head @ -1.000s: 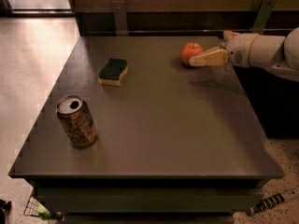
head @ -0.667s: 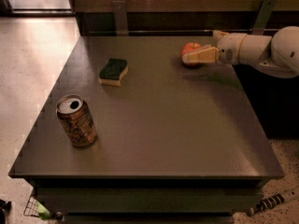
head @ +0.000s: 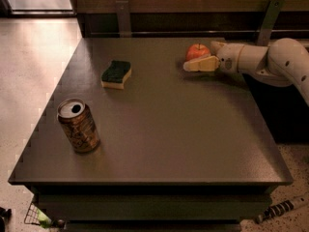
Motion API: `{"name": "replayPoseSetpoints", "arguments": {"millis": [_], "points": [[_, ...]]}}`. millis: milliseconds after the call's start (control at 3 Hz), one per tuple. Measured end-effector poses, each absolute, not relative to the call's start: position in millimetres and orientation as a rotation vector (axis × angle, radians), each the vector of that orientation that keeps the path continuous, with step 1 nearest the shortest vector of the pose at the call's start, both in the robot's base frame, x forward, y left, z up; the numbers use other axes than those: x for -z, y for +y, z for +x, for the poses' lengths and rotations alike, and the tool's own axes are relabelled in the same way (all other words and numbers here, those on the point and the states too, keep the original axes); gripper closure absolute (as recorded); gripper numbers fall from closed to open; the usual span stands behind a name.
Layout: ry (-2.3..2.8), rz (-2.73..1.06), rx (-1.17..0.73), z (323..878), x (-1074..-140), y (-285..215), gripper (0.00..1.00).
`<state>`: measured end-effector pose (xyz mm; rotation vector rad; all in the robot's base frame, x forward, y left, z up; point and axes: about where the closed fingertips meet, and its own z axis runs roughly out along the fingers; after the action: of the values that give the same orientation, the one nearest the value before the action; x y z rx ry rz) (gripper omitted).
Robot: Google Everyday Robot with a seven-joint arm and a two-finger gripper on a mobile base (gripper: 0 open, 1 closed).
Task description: Pick apple
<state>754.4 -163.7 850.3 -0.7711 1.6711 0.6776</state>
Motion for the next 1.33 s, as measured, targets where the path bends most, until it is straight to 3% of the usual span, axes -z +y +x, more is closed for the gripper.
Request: {"name": "replayPoseSetpoints", "arguments": {"millis": [333, 1333], "points": [[1.664, -0.775, -0.722, 758.8, -835.4, -150.3, 0.34], [1.662, -0.784, -0.732, 759.4, -834.7, -141.2, 1.00]]}}
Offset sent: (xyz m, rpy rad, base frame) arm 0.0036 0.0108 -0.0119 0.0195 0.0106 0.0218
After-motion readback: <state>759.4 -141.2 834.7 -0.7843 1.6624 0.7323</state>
